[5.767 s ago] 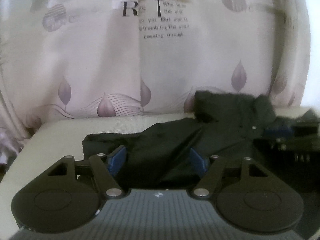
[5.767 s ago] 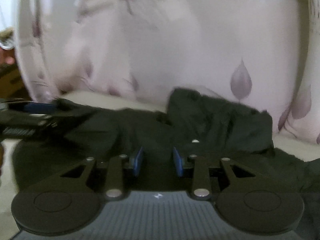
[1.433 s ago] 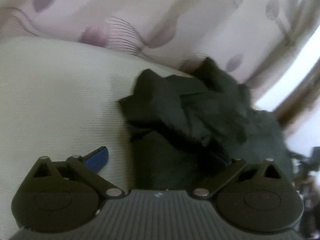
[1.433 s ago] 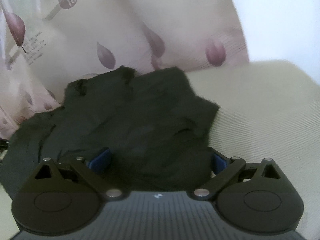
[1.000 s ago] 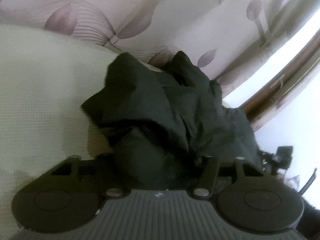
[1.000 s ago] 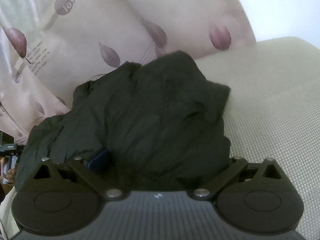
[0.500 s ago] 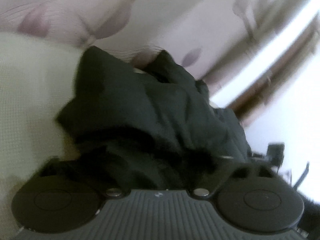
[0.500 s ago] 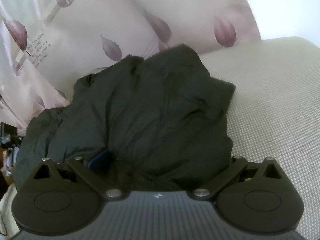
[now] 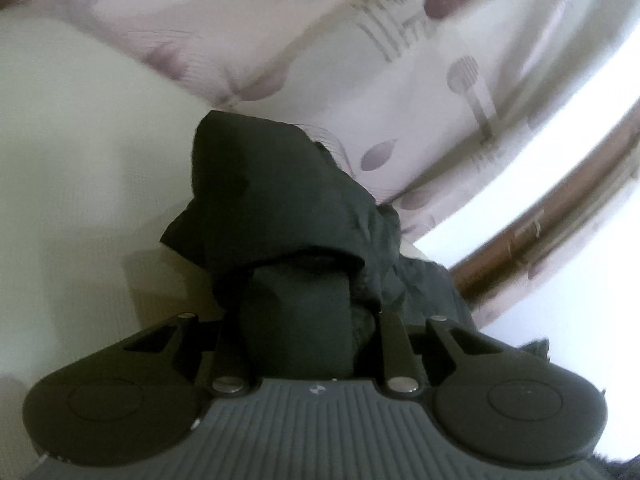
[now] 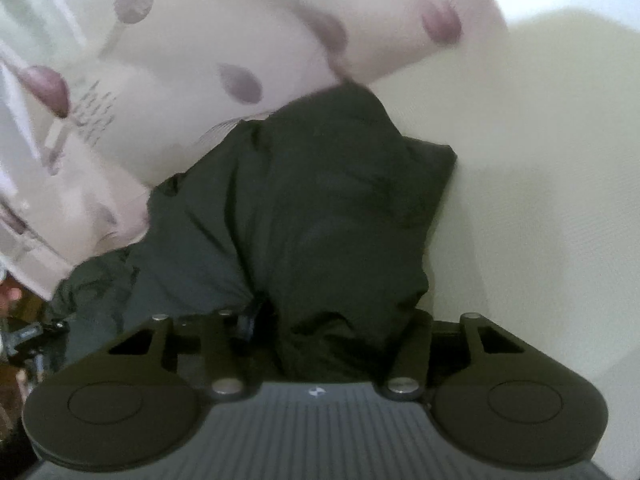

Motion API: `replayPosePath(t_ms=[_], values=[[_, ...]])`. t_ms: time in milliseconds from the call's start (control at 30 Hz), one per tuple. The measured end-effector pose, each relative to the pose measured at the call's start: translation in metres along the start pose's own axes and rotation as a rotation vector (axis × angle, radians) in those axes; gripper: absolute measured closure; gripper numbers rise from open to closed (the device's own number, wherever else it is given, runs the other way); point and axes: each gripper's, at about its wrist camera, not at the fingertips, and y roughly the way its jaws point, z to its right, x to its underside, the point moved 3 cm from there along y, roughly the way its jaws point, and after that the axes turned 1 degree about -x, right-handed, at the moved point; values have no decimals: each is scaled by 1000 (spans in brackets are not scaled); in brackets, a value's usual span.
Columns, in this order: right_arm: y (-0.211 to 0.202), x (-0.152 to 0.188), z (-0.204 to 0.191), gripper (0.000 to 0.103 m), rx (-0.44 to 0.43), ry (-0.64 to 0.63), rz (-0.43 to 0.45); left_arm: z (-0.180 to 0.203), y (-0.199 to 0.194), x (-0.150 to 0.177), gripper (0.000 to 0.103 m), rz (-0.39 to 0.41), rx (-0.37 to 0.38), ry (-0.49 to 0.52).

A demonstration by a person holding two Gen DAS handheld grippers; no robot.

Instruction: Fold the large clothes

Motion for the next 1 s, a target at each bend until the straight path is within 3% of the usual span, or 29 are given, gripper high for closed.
replayPosePath(t_ms=[100,200,267,333,400,467,567,600,667,733,833,900,1000], values=[[-5,24,-23,56,-31,-13,-28,-3,-35,19,78,9,-56,-20],[-17,40,-43,52,9,-63,-26,-5,-56,31,78,-7,-86,-38],[-37,41,-61,52,119,-148,51,-3,-62,37,78,-11,-105,-40],[-59,40,-79,52,172,-211,141,-2,-62,39,78,-10,-115,-38],[-79,37,-103,52,175,-263,226,-3,-63,38,78,-4,-119,-53],[-80,38,-138,52,109,-364,248,-2,-64,38,78,3,-128,-76],[-44,54,-195,56,3,-530,199,8,-70,38,78,20,-147,-90],[-29,61,-211,67,-48,-571,176,12,-72,37,78,22,-159,-102],[4,80,-241,76,-110,-644,124,23,-74,35,78,21,-184,-132],[34,95,-259,83,-113,-707,81,38,-78,31,78,24,-208,-134],[60,109,-275,84,-159,-732,46,64,-81,24,78,28,-231,-143],[80,123,-280,84,-130,-777,12,84,-81,18,78,28,-245,-147],[112,127,-267,85,-124,-716,-42,119,-72,10,78,13,-262,-154]])
